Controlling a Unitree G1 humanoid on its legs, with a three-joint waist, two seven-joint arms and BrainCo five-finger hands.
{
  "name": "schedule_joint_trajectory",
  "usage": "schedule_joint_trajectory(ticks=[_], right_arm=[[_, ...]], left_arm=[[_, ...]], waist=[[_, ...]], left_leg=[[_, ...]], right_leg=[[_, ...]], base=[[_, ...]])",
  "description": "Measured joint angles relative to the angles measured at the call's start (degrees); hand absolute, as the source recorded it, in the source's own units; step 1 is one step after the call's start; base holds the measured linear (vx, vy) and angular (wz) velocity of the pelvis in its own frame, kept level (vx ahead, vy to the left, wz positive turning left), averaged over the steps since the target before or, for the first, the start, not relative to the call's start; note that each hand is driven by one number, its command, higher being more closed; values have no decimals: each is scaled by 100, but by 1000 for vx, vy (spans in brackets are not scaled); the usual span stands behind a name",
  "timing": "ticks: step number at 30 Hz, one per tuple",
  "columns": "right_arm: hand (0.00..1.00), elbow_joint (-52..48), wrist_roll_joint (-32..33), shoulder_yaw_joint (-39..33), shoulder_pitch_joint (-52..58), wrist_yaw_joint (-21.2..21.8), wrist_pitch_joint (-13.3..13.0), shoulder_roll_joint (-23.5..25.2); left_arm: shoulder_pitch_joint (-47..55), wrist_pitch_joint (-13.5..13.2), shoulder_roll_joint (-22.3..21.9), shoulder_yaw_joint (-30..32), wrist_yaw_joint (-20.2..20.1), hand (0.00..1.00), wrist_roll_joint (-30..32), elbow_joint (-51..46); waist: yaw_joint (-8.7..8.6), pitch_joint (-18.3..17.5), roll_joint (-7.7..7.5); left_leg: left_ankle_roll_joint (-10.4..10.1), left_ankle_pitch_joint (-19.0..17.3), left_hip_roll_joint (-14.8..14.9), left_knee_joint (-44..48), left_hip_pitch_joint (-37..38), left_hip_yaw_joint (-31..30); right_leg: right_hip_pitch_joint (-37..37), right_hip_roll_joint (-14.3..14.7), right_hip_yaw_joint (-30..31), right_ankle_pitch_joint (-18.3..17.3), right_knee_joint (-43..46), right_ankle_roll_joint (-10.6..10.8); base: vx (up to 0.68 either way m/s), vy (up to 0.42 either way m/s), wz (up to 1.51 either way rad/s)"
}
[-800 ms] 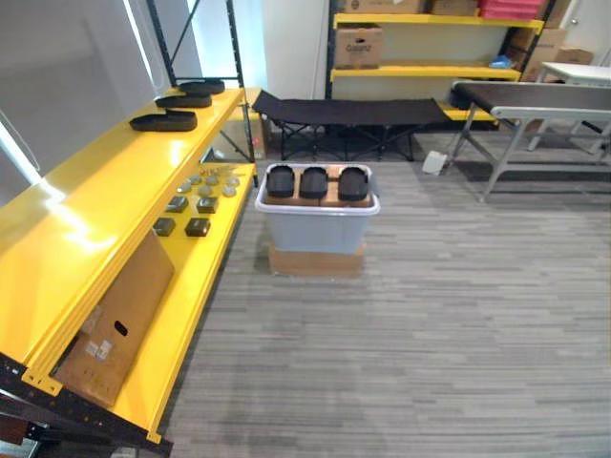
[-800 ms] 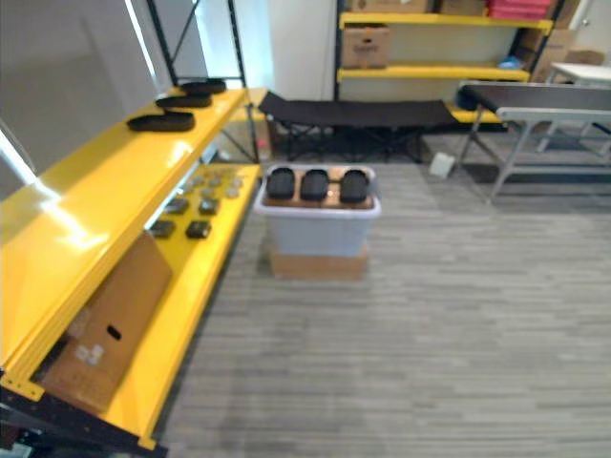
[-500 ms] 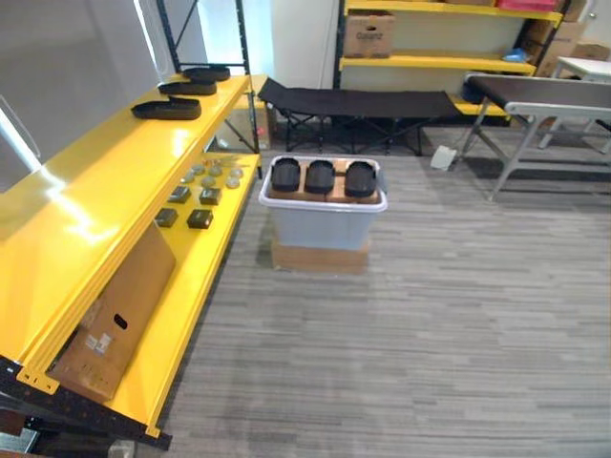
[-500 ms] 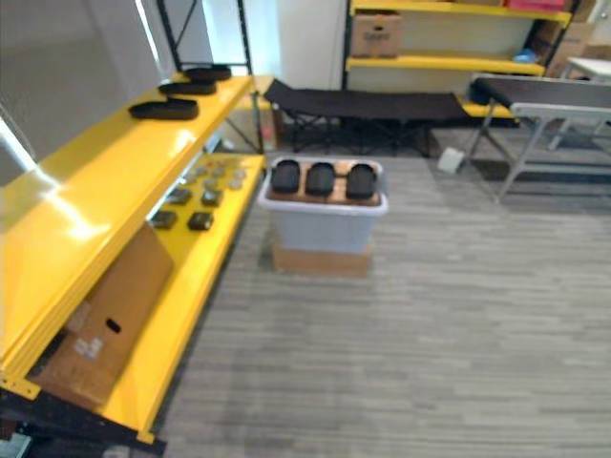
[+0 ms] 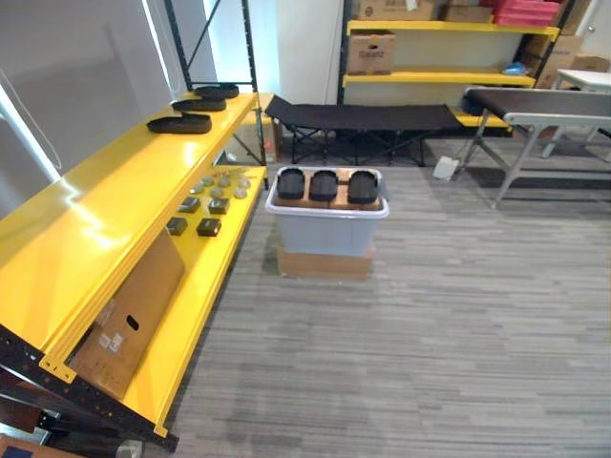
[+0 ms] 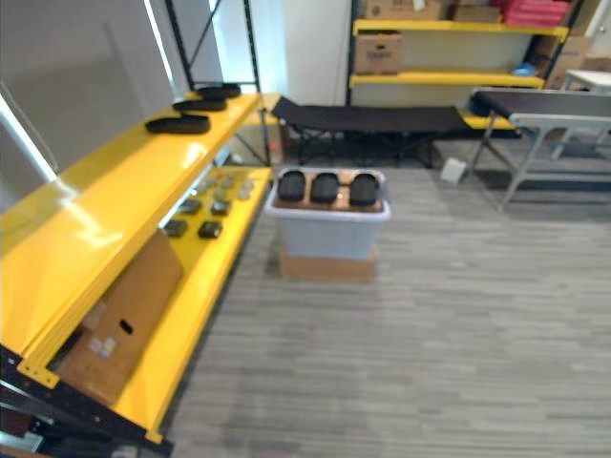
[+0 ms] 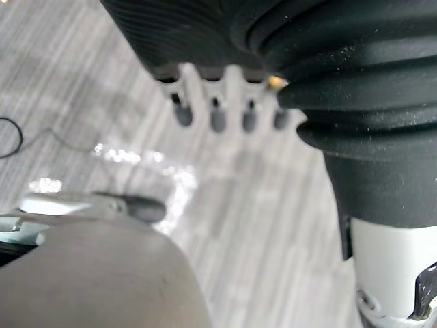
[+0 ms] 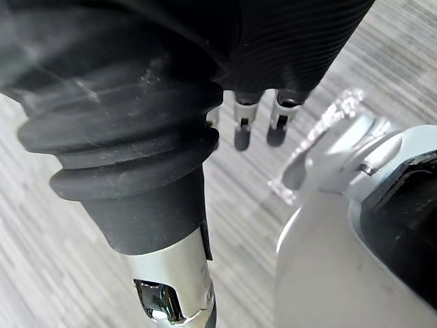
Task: Walk over and take plastic housings, then place them on the shelf
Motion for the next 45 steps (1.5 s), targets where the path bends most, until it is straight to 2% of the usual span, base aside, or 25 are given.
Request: schedule_joint_trajectory(ticks=[14,19,21,23,24,25,26,27,29,30,32,34,35,36,38,39,40,41,42,43,45], right_arm=[[0,30,-221,181,-87,-2,0,-34],[0,16,-220,274,-115,-1,0,-68],[0,-16,-223,271,-137,2,0,-74],[0,-37,-228,268,-174,-3,2,-95],[0,-112,-260,263,-156,-8,2,-73],[0,-179,-325,235,-125,-3,2,-83],[0,-219,-317,178,-138,3,-1,-64],[0,-267,-321,130,-143,6,-10,-52],[0,-306,-322,37,-3,7,-8,2],[0,-329,-321,-14,29,11,-9,60],[0,-362,-317,-51,156,17,-3,112],[0,-358,-317,-58,180,17,2,121],[0,-359,-312,-65,200,16,2,145],[0,-366,-312,-66,251,17,2,172],[0,-426,-295,-114,354,41,2,213],[0,-485,-303,-126,412,73,1,272],[0,-482,-328,-189,460,105,6,331],[0,-550,-320,-366,475,125,7,280],[0,-757,-321,-508,481,124,1,315],[0,-907,-320,-516,466,117,1,290],[0,-1074,-319,-488,340,115,-2,269]], left_arm=[[-4,-2,52,-60,16,0,38,35],[-29,-4,78,-208,21,0,-14,35],[-99,-5,86,-285,21,0,-21,34],[-91,-7,72,-284,21,0,-66,-7],[-72,-12,72,-288,20,0,-70,-15],[-89,-12,61,-309,21,0,-79,-15],[-105,-14,52,-324,22,0,-95,-17],[-122,-9,47,-390,15,0,-170,-21],[-107,3,66,-385,13,0,-176,-23],[-133,3,97,-360,10,0,-170,-39],[-328,5,86,-208,16,0,-96,-45],[-540,2,65,-204,23,0,4,-65],[-681,1,-14,-169,24,0,21,-71],[-758,-1,-152,-7,24,0,34,-150],[-702,-13,-349,273,27,0,34,-341],[-603,-24,-428,458,28,0,32,-503],[-532,-45,-460,588,31,0,20,-643],[-533,-46,-577,784,32,0,-8,-729],[-463,-46,-727,1100,31,0,-29,-837],[-413,-45,-830,1240,23,0,-87,-941],[-412,-42,-865,1372,23,0,-245,-994]], waist=[[-65,30,-47],[-75,125,-3],[-72,187,-30],[-43,217,-30],[-37,223,-31],[-53,310,-1],[-39,411,24],[-55,593,136],[-75,575,100],[-77,571,92],[-132,595,50],[-240,629,66],[-261,637,60],[-255,636,50],[-264,630,58],[-279,574,-8],[-282,523,-62],[-271,485,60],[-226,480,169],[-180,513,272],[-77,624,369]], left_leg=[[5,4,-14,-1,13,14],[5,0,10,-3,1,149],[6,-29,5,1,18,157],[93,-125,-29,8,-50,344],[143,-180,-58,33,-62,457],[186,-256,-34,31,26,517],[211,-284,5,30,120,593],[234,-363,111,33,319,663],[210,-507,214,31,475,695],[179,-572,247,32,517,691],[77,-649,342,35,477,574],[-19,-711,428,38,426,400],[-157,-801,450,40,491,315],[-364,-938,467,40,643,275],[-626,-1101,574,44,937,267],[-793,-1280,656,288,1049,244],[-820,-1599,786,1061,907,235],[-812,-1795,1076,2031,577,317],[-614,-1671,1362,3710,-94,359],[-498,-1289,1617,4907,-557,285],[-552,-1113,1947,6313,-1152,312]], right_leg=[[82,-14,-47,38,-54,-2],[4,7,94,48,-41,12],[-47,-4,105,9,102,47],[-404,-66,241,-287,535,203],[-595,-133,275,-481,874,525],[-851,-146,322,-542,1656,753],[-1091,-131,322,-531,2270,757],[-1553,-104,191,-479,3332,585],[-1939,-45,30,-656,3888,394],[-2071,29,24,-686,3756,352],[-2346,151,51,-632,2735,329],[-2524,189,43,-177,1642,235],[-2615,143,56,227,1105,215],[-2682,106,61,512,861,189],[-2687,108,27,646,996,48],[-2659,119,-88,627,1227,-15],[-2614,158,-123,814,1499,-199],[-2455,345,-272,653,1582,-314],[-2181,540,-355,417,1543,-445],[-1938,690,-345,316,1448,-584],[-1296,896,-276,223,1134,-723]], base=[[14,-25,1],[-36,-23,-14],[-21,-14,-7],[-21,2,-24],[69,33,-26],[72,30,-28],[62,75,-33],[-1,53,-28],[114,109,-16],[224,113,-3],[271,42,19],[372,2,46],[527,-43,53],[478,-69,41],[551,-144,37],[729,-277,55],[729,-340,50],[737,-384,36],[606,-317,5],[511,-256,-10],[541,-248,-19]])
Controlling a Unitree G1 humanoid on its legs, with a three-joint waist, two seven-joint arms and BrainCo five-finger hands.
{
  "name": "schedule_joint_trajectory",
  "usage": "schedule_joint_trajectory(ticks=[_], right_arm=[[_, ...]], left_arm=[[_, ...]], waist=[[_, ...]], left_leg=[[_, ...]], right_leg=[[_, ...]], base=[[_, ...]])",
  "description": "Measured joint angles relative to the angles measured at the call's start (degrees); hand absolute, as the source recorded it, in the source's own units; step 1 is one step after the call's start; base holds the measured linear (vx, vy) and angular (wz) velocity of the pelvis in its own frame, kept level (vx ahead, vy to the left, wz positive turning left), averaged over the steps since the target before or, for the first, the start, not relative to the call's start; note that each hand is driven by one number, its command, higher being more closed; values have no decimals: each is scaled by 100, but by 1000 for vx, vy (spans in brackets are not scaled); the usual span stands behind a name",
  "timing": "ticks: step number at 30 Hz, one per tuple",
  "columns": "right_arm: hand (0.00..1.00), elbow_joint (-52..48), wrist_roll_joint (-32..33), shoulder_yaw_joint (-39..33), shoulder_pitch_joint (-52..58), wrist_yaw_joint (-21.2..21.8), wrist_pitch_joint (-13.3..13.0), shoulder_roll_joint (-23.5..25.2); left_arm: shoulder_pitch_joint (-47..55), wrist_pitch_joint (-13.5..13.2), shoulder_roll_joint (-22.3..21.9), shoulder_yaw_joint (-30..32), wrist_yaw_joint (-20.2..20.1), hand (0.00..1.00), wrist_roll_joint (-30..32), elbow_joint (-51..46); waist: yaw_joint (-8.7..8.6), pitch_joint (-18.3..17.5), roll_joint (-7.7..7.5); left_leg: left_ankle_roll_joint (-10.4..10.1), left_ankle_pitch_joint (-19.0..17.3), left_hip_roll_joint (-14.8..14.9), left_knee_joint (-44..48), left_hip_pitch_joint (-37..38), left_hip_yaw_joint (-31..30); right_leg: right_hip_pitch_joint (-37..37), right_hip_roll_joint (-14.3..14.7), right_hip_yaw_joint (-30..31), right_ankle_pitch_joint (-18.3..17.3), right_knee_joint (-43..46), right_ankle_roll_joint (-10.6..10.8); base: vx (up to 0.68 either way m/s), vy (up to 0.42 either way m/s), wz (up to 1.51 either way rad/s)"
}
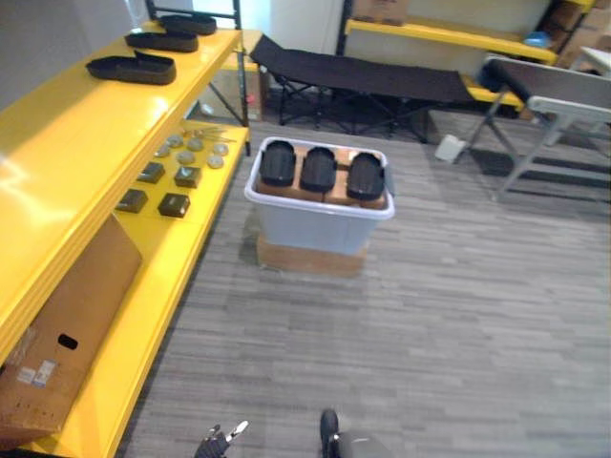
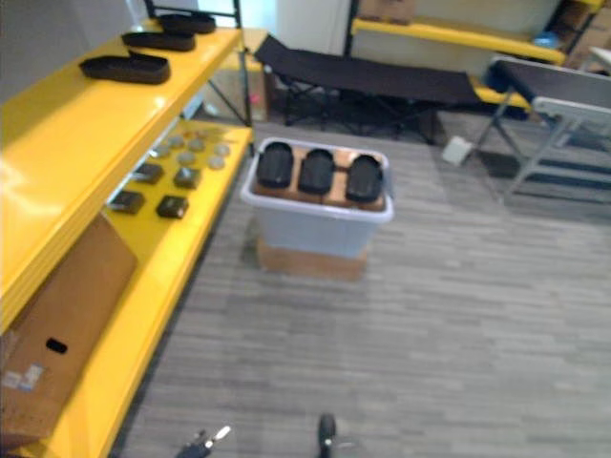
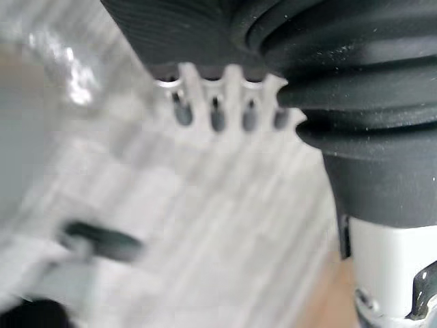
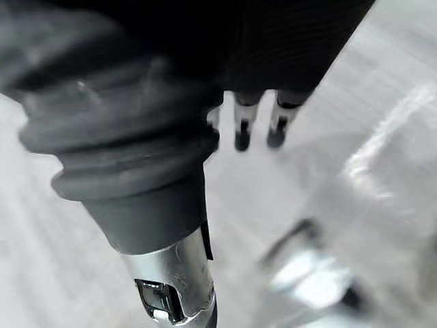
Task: Walk over and take plastic housings, then place them on the shelf
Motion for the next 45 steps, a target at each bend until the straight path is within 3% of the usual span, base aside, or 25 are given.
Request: schedule_joint_trajectory(ticks=[3,5,7,8,9,10,11,13,14,15,16,18,20,23,24,25,26,27,29,30,31,35,40,43,45], right_arm=[[0,-27,-1,3,-186,-16,2,44],[0,-21,-2,-18,-507,-24,0,16],[0,-62,-2,18,-787,-20,-8,-24],[0,-64,-2,55,-797,-20,-10,-33],[0,-44,-5,181,-785,-22,-5,-49],[0,-56,-7,288,-798,-28,-5,-43],[0,-14,-79,446,-765,-29,-5,2],[0,31,-269,545,-737,-28,-7,43],[0,98,-405,604,-794,-28,-10,91],[0,230,-474,606,-789,-22,-8,100],[0,344,-531,649,-733,-12,-5,75],[0,394,-637,768,-715,-16,-21,-5],[0,411,-682,764,-750,-11,-58,-59],[0,465,-678,739,-770,-15,-87,-207],[0,498,-686,740,-674,-15,-89,-212],[0,577,-729,755,-521,-19,-85,-159],[0,661,-765,761,-466,-22,-82,-170],[0,696,-772,754,-414,-28,-82,-241],[0,681,-794,875,-387,-40,-109,-452],[0,648,-779,878,-393,-46,-123,-490],[0,615,-768,887,-401,-88,-135,-500],[0,551,-728,1290,-471,-265,-210,-514],[0,-345,-1048,2490,-776,-410,-280,-522],[0,-2288,-1317,3534,-738,-437,-297,-410],[0,-3685,-1422,3807,-683,-431,-428,-463]], left_arm=[[38,-28,18,-25,-3,0,-1,-86],[79,-53,-3,-100,-8,0,6,-98],[83,-138,-9,-250,-12,0,18,-94],[87,-153,-7,-297,-12,0,19,-93],[78,-173,4,-307,-11,0,18,-99],[83,-172,2,-314,-14,0,23,-100],[75,-168,187,-490,-28,0,25,-94],[66,-162,333,-725,-24,0,66,-72],[59,-159,445,-914,-25,0,73,14],[-13,-148,516,-1013,-24,0,78,133],[-52,-119,605,-1198,-4,0,74,254],[-51,-122,684,-1385,8,0,66,273],[-158,-127,703,-1420,18,0,52,279],[-253,-172,688,-1426,139,0,3,314],[-193,-177,705,-1419,164,0,2,317],[-104,-186,730,-1369,190,0,-3,326],[-63,-183,668,-1338,210,0,-3,338],[26,-192,465,-1299,222,0,-3,345],[59,-250,209,-1186,244,0,-35,344],[-13,-271,141,-1211,245,0,-60,414],[-75,-299,124,-1226,248,0,-61,489],[-139,-379,222,-1381,256,0,-57,529],[-222,-407,410,-1635,259,0,23,525],[-307,-411,741,-2080,267,0,69,404],[-386,-413,810,-2297,341,0,61,385]], waist=[[172,45,-127],[281,48,-119],[375,34,-58],[401,9,-36],[487,-23,-64],[495,-75,-123],[485,-179,-321],[503,-225,-468],[479,-241,-501],[443,-209,-492],[438,-222,-562],[409,-248,-537],[382,-261,-485],[313,-245,-415],[314,-274,-485],[315,-379,-692],[327,-441,-651],[328,-535,-421],[280,-564,-133],[164,-526,-39],[165,-496,-26],[192,-378,-157],[194,-80,-270],[287,142,-516],[335,201,-552]], left_leg=[[25,-186,-80,179,-663,151],[12,-388,-483,-1136,-1053,241],[-91,-138,-858,-3090,-1332,265],[-114,-25,-919,-3468,-1367,229],[56,339,-1037,-3519,-1333,7],[226,442,-1128,-3486,-1306,-52],[458,409,-1223,-3294,-1186,31],[492,288,-1206,-3351,-966,158],[506,212,-1145,-3479,-711,178],[539,178,-1096,-3594,-454,159],[550,170,-1090,-3859,-79,152],[527,185,-992,-4213,372,159],[493,204,-922,-4486,576,95],[304,129,-916,-4661,776,-8],[168,47,-970,-4662,907,-38],[56,-20,-1120,-4760,1078,-119],[-12,-65,-1096,-4820,1156,-184],[-97,-78,-893,-4850,1139,-230],[-250,-41,-602,-4918,1024,-443],[-373,49,-522,-4909,887,-655],[-431,195,-482,-4911,789,-636],[-481,483,-485,-4936,652,-452],[-424,431,-530,-5278,533,-139],[-338,372,-658,-5211,53,136],[-276,377,-785,-5121,-182,145]], right_leg=[[925,-65,124,-89,-495,-127],[1325,-225,338,-195,-750,-31],[1522,-346,541,-488,-841,127],[1555,-343,568,-568,-847,152],[1615,-378,731,-816,-731,200],[1622,-418,816,-944,-641,234],[1614,-541,987,-1282,-130,357],[1362,-551,955,-1301,661,574],[983,-540,802,-1111,1611,1330],[769,-572,801,-1109,2197,1412],[666,-680,639,-1224,2477,1212],[507,-904,198,-1381,2190,922],[155,-1050,294,-1378,1695,897],[-325,-1235,1140,-956,875,1003],[-285,-1387,1154,-260,403,994],[-290,-1545,1114,333,269,1299],[-199,-1545,1057,60,327,1331],[-161,-1405,945,31,265,1253],[-100,-1161,609,-48,110,1109],[-89,-1126,375,-99,98,1028],[-71,-1130,218,-120,86,989],[77,-1183,-32,-137,-14,939],[-233,-1187,164,68,-287,1017],[-575,-1259,424,519,-819,1140],[-706,-1370,508,795,-1086,1187]], base=[[564,-230,-7],[363,-44,-39],[361,51,-50],[366,154,-57],[280,156,-51],[584,254,-70],[504,165,-54],[445,109,-47],[445,115,-24],[516,121,-5],[421,81,9],[353,24,12],[310,-28,19],[286,-104,26],[277,-212,29],[282,-261,28],[296,-324,25],[282,-298,20],[243,-292,51],[151,-264,85],[113,-229,88],[32,-96,44],[-79,58,-18],[-112,76,-40],[-21,103,-11]])
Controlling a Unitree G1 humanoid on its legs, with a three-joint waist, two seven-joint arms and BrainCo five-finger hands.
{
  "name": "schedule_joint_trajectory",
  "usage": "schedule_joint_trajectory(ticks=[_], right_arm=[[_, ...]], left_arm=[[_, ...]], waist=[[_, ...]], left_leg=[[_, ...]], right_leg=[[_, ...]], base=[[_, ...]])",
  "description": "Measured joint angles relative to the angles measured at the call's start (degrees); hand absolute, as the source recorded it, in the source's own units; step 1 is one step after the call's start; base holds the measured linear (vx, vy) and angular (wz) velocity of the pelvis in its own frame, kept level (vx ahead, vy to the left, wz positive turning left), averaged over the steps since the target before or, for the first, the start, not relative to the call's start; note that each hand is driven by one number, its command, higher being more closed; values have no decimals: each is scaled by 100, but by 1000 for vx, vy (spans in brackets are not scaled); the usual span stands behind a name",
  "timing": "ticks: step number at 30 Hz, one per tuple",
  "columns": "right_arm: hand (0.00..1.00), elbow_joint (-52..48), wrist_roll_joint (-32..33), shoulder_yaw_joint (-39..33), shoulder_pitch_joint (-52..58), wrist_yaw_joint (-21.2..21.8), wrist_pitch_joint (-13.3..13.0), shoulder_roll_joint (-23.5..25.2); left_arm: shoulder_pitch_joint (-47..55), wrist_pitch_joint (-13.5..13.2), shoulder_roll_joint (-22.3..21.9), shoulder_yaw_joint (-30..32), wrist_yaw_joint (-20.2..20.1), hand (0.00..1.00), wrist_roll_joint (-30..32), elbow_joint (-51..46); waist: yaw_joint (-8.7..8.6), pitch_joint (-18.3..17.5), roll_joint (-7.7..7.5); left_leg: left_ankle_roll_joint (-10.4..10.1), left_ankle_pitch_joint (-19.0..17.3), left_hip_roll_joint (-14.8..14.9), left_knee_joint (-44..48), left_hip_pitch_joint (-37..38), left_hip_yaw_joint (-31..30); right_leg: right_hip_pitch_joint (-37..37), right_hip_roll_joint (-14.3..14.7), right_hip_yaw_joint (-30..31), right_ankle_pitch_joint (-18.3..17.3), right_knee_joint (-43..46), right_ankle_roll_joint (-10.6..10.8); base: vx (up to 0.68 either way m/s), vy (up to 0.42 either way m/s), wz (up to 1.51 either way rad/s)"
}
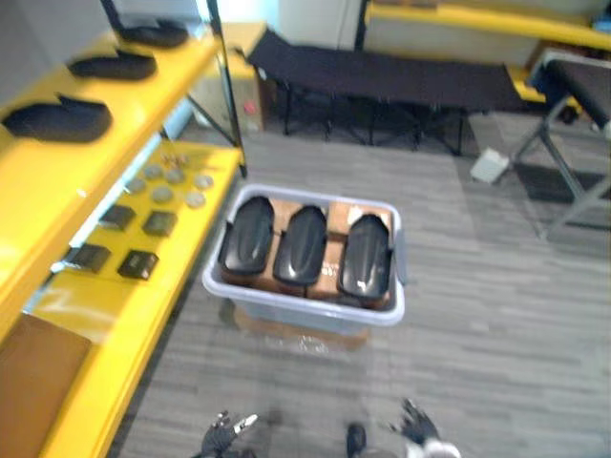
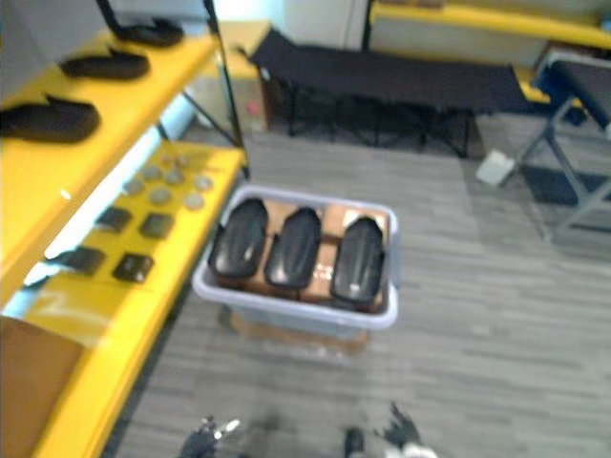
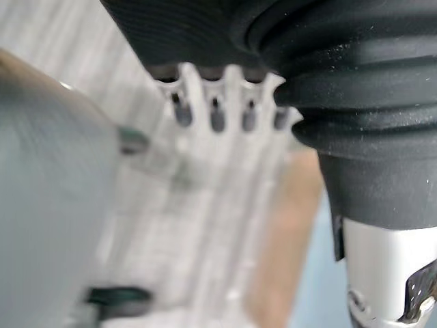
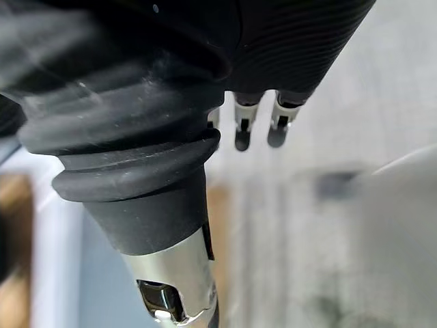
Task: Walk over and take plastic housings, then place them on the shelf
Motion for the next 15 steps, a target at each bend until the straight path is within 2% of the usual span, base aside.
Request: schedule_joint_trajectory(ticks=[1,2,4,5,7,8,10,11,13,15], right_arm=[[0,-839,-195,9,-66,-82,-170,-50],[0,-1199,-262,-3,-145,-142,-261,-75],[0,-2515,-711,-263,-621,-705,-536,-146],[0,-2833,-804,-423,-760,-873,-591,-160],[0,-3610,-1234,-1255,-1481,-1649,-836,-410],[0,-3654,-1303,-1489,-1694,-1836,-881,-495],[0,-3573,-1334,-2340,-2423,-2478,-938,-917],[0,-3485,-1328,-2497,-2544,-2620,-937,-1017],[0,-3047,-1293,-2842,-2898,-2957,-916,-1357],[0,-2101,-1273,-2968,-3657,-3269,-822,-1913]], left_arm=[[-35,-9,-18,-73,63,0,-16,-78],[-46,-32,-14,-141,99,0,-36,-104],[-102,-142,2,-269,243,0,-78,-141],[-126,-164,5,-291,291,0,-92,-156],[-166,-248,60,-559,374,0,-55,-333],[-188,-263,76,-633,392,0,-46,-374],[-288,-276,84,-756,416,0,10,-513],[-293,-295,81,-779,416,0,12,-547],[-344,-345,78,-877,419,0,14,-565],[-440,-386,92,-871,435,0,12,-583]], waist=[[-6,123,35],[-4,167,47],[-6,278,45],[-4,294,26],[-4,398,-63],[-6,447,-84],[-22,626,-99],[-28,649,-96],[-58,725,-66],[-55,943,-42]], left_leg=[[37,13,-67,66,-58,-13],[58,0,-93,124,-106,-20],[93,-22,-151,310,-261,-54],[97,-26,-150,358,-304,-83],[121,-72,-143,409,-372,-157],[127,-84,-144,412,-374,-162],[177,-193,-145,582,-507,-232],[176,-208,-151,629,-566,-275],[216,-241,-182,774,-747,-386],[247,-260,-230,885,-840,-470]], right_leg=[[12,-60,4,97,-73,26],[4,-86,1,109,-88,35],[-19,-127,-5,168,-109,19],[-19,-126,-9,197,-127,23],[-13,-119,-9,244,-179,16],[-10,-121,-9,248,-179,20],[-20,-127,-10,316,-194,7],[-45,-131,-10,337,-195,3],[-95,-164,-12,387,-205,28],[-99,-206,-12,418,-205,68]], base=[[19,111,5],[47,118,12],[46,81,12],[44,23,13],[40,10,8],[14,16,5],[-13,38,10],[-27,47,17],[-29,39,20],[-72,36,18]])
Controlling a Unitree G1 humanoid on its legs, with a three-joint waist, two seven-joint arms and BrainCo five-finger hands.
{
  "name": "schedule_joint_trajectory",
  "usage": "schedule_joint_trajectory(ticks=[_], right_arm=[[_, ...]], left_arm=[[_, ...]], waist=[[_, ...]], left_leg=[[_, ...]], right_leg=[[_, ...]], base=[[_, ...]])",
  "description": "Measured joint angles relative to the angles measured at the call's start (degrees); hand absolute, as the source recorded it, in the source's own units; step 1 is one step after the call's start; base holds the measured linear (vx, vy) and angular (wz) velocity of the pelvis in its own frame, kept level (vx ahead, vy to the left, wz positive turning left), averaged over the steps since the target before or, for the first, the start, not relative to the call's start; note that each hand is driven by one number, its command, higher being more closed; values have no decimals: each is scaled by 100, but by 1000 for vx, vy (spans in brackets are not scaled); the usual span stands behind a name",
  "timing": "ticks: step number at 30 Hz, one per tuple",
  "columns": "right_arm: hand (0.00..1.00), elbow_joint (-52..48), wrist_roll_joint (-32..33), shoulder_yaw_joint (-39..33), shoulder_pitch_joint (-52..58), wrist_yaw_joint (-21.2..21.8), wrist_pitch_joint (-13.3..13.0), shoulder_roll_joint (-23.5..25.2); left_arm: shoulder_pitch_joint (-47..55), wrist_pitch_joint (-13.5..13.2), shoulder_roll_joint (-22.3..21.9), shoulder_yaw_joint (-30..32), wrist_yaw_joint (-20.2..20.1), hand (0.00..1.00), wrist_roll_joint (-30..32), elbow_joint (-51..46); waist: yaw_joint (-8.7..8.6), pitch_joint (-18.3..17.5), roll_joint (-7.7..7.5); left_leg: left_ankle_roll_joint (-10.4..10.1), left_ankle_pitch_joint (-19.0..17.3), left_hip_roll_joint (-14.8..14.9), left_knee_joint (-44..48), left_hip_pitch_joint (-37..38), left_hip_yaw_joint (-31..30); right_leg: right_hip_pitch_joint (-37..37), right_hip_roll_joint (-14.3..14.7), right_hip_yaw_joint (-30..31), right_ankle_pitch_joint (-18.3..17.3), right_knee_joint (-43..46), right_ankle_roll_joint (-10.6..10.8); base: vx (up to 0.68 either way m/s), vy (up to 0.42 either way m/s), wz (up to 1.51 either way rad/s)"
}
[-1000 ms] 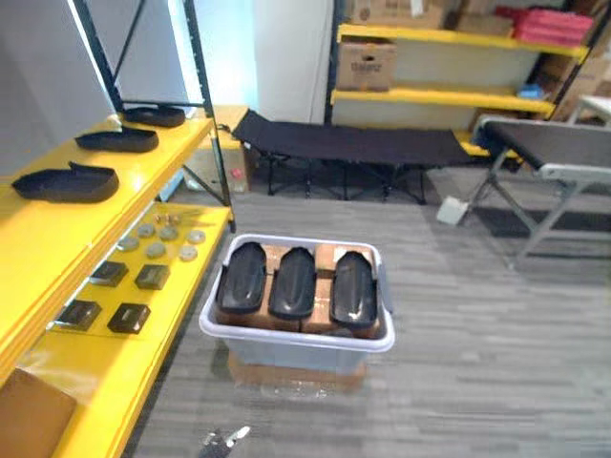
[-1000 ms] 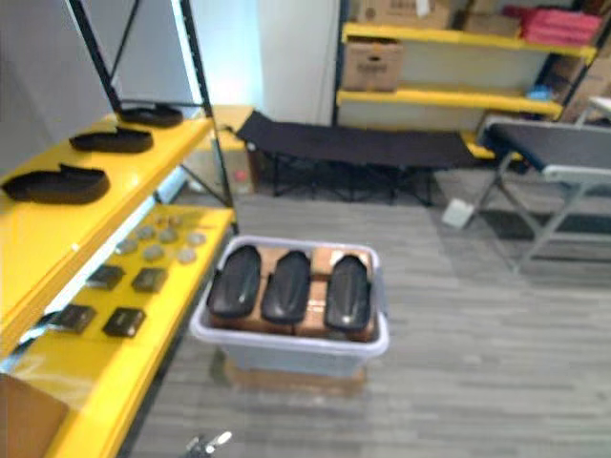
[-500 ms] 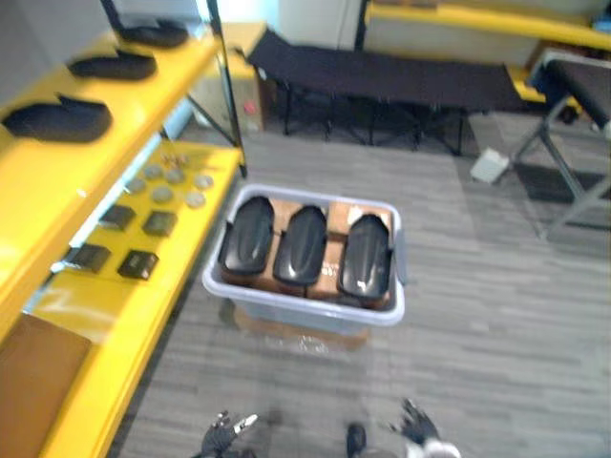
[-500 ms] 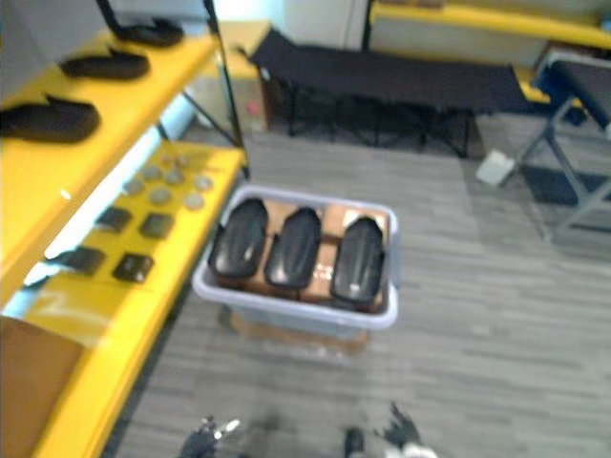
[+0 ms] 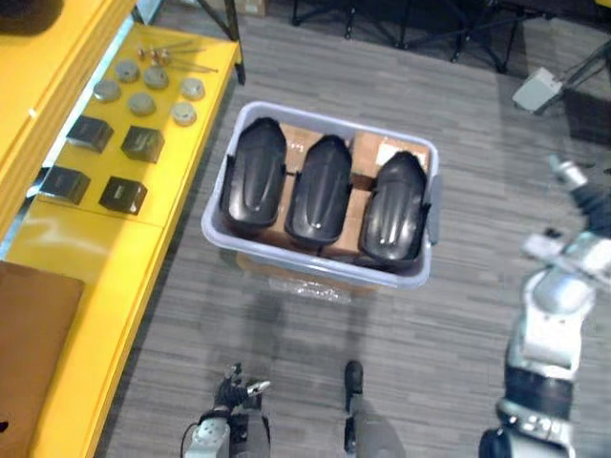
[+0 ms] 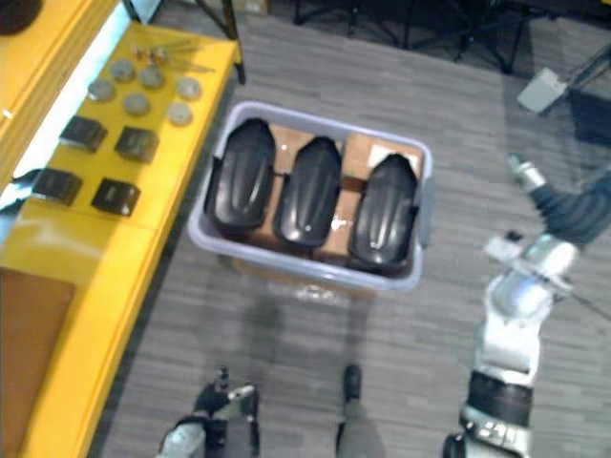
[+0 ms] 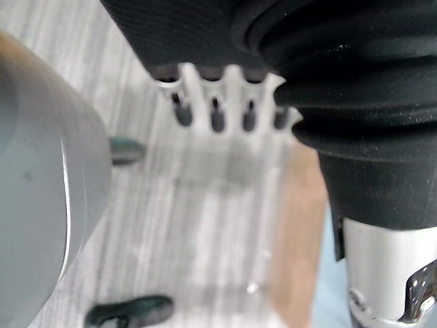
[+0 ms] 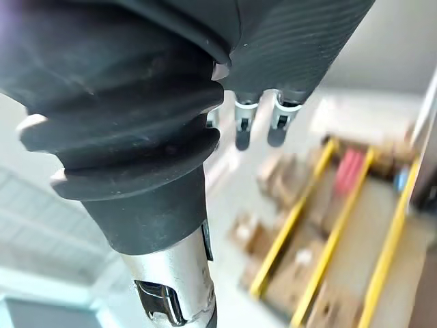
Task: Walk over and take plastic housings, then place them on the shelf
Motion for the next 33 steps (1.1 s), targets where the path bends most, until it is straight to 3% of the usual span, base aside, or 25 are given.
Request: schedule_joint_trajectory(ticks=[4,7,9,13,21,26,33], right_arm=[[0,2309,817,185,-1512,-158,141,-1143],[0,4187,1814,643,-2294,275,262,-1875],[0,4819,2242,801,-2377,702,349,-1988],[0,5598,2597,1303,-2382,1381,628,-1971],[0,5933,2608,1731,-2595,1783,794,-1655],[0,6404,2576,1914,-2725,1847,804,-1347],[0,7002,2459,1945,-3060,1849,924,-1291]], left_arm=[[-85,-23,33,28,60,0,-63,-127],[-152,-70,79,42,61,0,-140,-163],[-230,-66,85,49,58,0,-317,-141],[-505,-66,92,46,23,0,-521,21],[-972,-61,46,-12,78,0,-775,193],[-1249,-74,-108,-287,91,0,-826,246],[-1373,-85,-210,-510,82,0,-1023,211]], waist=[[64,260,89],[134,455,162],[220,520,186],[276,584,188],[346,634,150],[345,660,101],[271,662,98]], left_leg=[[18,-25,-2,222,-348,-72],[48,-44,32,439,-624,-166],[70,-66,90,530,-765,-169],[115,-197,104,899,-1182,-231],[86,-180,137,1078,-1546,-307],[79,-104,79,1059,-1644,-331],[37,-21,44,1057,-1919,-529]], right_leg=[[-221,4,4,221,-23,23],[-376,50,8,455,-21,13],[-505,117,14,659,-23,50],[-716,110,8,732,4,103],[-973,188,4,879,-28,85],[-988,147,-4,881,-176,83],[-1122,149,-158,858,-188,48]], base=[[-104,21,5],[-110,33,3],[-93,48,-6],[-97,46,-1],[-39,15,-2],[9,6,5],[-36,-10,11]])
